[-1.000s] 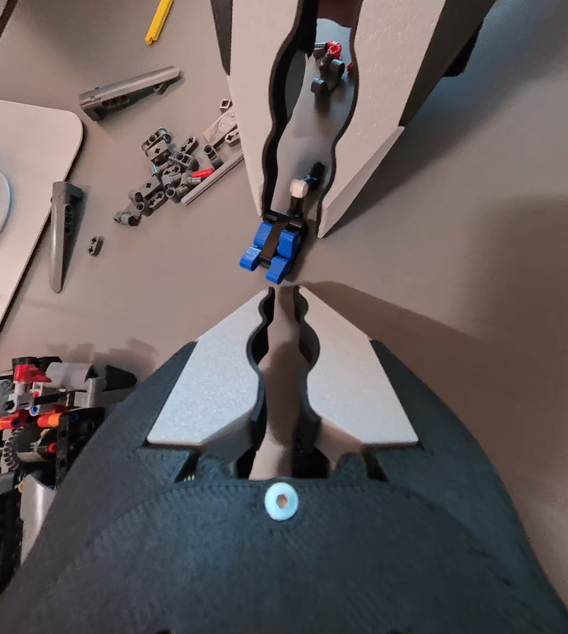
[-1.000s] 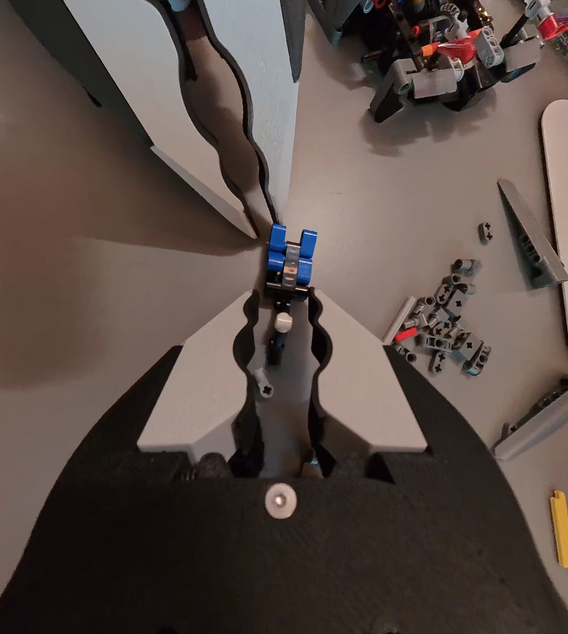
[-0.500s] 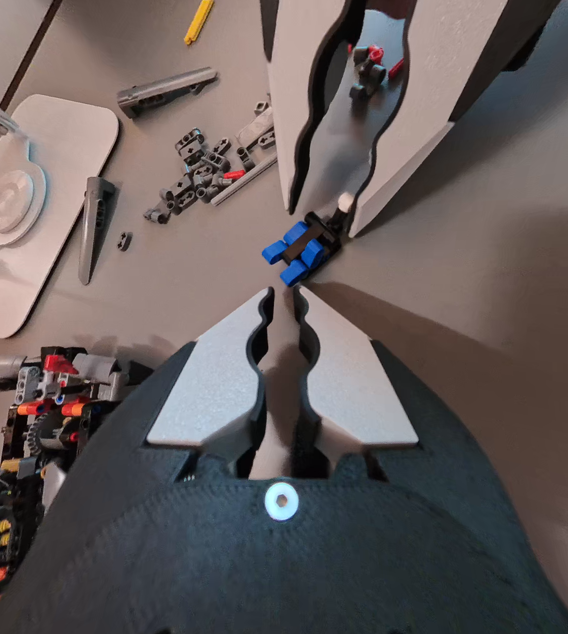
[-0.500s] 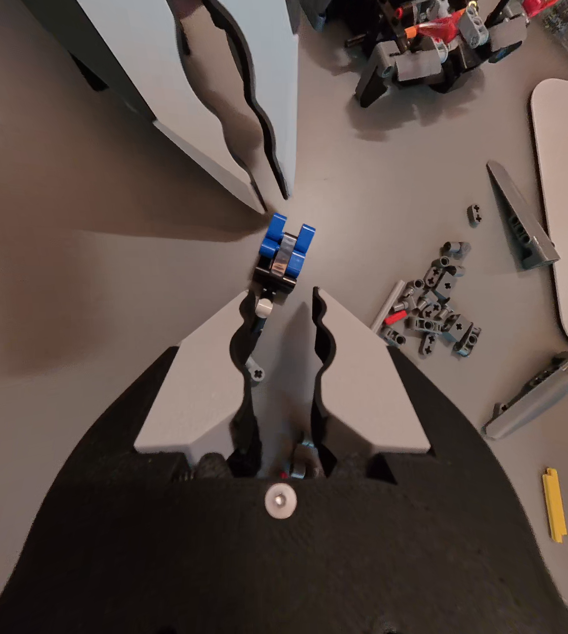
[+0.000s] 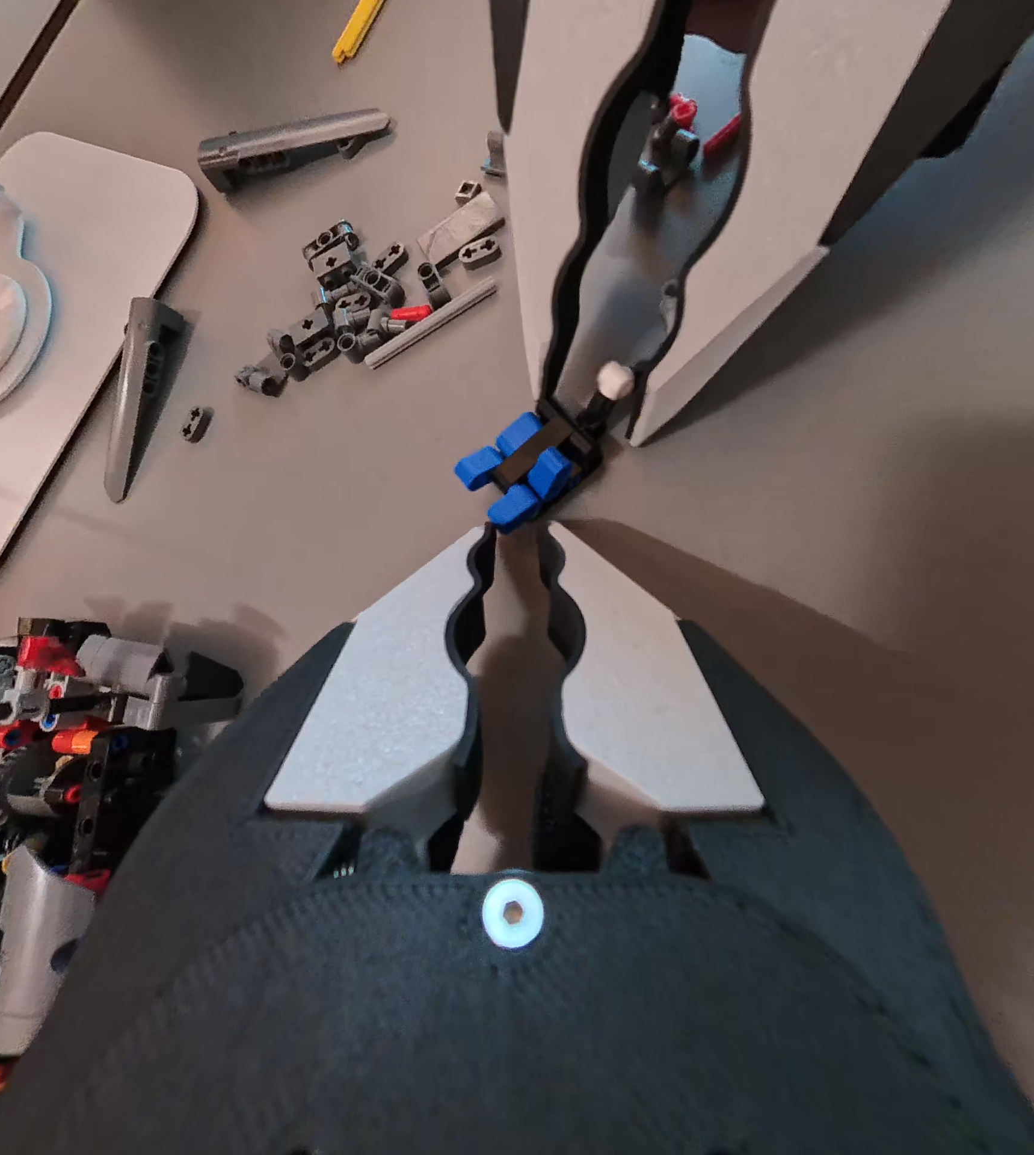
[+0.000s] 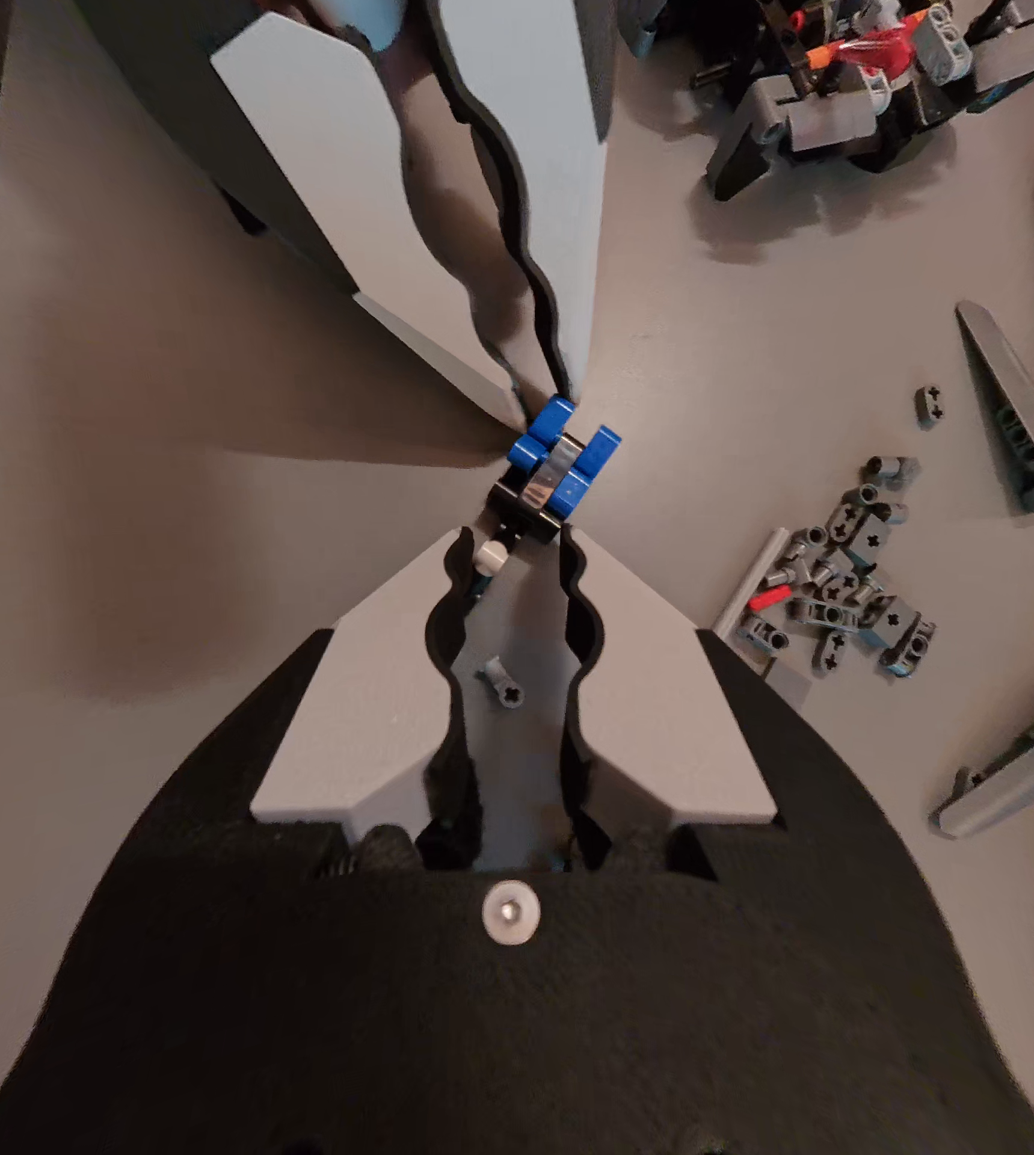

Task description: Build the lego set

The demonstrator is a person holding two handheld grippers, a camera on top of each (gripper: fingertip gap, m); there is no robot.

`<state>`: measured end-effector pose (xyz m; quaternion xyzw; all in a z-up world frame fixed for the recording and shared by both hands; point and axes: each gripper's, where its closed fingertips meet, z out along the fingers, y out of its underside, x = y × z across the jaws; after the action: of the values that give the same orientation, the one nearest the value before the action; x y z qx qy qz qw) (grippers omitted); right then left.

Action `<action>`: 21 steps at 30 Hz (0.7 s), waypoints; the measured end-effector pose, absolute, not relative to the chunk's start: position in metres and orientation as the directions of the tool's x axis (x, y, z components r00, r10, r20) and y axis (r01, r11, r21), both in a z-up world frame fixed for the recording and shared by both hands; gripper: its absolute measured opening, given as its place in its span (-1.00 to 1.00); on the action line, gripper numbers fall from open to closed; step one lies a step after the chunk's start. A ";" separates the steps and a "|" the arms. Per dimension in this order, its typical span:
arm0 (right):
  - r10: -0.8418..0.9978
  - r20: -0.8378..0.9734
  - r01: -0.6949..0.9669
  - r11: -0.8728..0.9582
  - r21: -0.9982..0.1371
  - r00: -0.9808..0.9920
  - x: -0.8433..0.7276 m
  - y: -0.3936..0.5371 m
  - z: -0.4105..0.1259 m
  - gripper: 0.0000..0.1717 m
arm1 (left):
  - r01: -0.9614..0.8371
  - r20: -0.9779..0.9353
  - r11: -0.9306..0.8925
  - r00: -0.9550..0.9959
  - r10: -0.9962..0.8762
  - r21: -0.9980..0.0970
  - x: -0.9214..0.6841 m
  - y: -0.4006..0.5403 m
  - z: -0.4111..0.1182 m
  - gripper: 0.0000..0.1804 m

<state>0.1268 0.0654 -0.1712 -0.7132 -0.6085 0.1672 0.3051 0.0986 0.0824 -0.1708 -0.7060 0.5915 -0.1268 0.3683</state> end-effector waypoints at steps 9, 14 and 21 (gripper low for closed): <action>0.969 0.133 0.773 -0.081 -0.629 0.210 0.128 0.064 -0.169 -0.59 | -0.754 -0.301 0.038 0.215 -0.929 -0.656 0.098 0.091 -0.169 -0.89; 0.949 0.190 0.735 -0.060 -0.676 0.252 0.134 0.074 -0.147 -0.48 | -0.746 -0.269 -0.013 0.257 -0.928 -0.666 0.089 0.102 -0.161 -0.88; 0.855 0.308 0.620 -0.022 -0.784 0.419 0.158 0.114 -0.098 -0.46 | -0.675 -0.451 0.139 0.312 -0.836 -0.725 0.080 0.134 -0.084 -0.85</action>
<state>0.1581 0.1137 -0.0983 -0.7034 -0.5241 0.1265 0.4632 0.0804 0.1342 -0.0835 -0.6507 0.5805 -0.0839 0.4822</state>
